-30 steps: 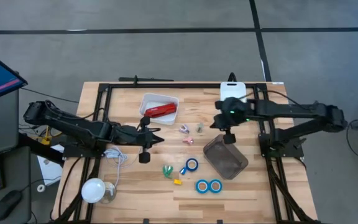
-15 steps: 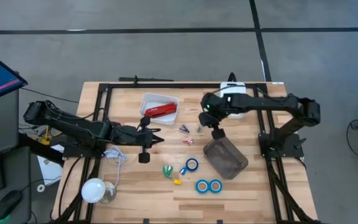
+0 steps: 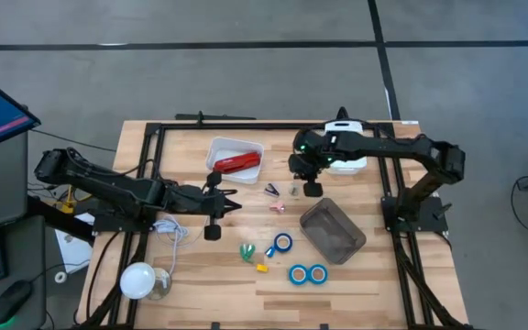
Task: Pick and place Stapler, Stapler remover, tape
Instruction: Put the gray staple remover into the right white bin
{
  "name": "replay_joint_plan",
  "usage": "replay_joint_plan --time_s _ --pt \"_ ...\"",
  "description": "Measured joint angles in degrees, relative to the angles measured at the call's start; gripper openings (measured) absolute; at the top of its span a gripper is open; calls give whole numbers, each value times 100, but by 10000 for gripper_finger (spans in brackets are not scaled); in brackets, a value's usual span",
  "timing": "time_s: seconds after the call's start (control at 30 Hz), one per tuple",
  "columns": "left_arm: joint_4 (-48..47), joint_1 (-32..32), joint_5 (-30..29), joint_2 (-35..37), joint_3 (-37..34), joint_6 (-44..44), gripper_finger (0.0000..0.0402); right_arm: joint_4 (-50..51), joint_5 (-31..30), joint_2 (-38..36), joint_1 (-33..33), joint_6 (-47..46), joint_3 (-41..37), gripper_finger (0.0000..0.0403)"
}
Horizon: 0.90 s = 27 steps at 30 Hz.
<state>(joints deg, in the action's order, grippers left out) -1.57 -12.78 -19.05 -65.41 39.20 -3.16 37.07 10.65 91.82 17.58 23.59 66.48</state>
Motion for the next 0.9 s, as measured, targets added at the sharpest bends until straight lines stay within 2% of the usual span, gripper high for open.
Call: replay_joint_plan --time_s 0.17,0.33,0.47,0.57,0.7,0.9 --pt "-18 0 0 2 0 0 2 -70 -162 678 -151 -108 -5 30" --pt "-105 0 0 2 -2 0 2 96 -1010 1044 -412 -33 -15 109" --pt "-131 0 0 2 -2 -2 2 147 -1098 1011 -635 309 51 173" --pt "-136 0 0 2 -13 0 2 174 -1310 1014 -723 333 169 202" --pt "-148 -1 0 2 -141 1 2 270 -1384 1077 -685 332 178 206" --pt "-120 -1 0 2 -453 238 2 252 -1504 1075 -617 194 171 173"
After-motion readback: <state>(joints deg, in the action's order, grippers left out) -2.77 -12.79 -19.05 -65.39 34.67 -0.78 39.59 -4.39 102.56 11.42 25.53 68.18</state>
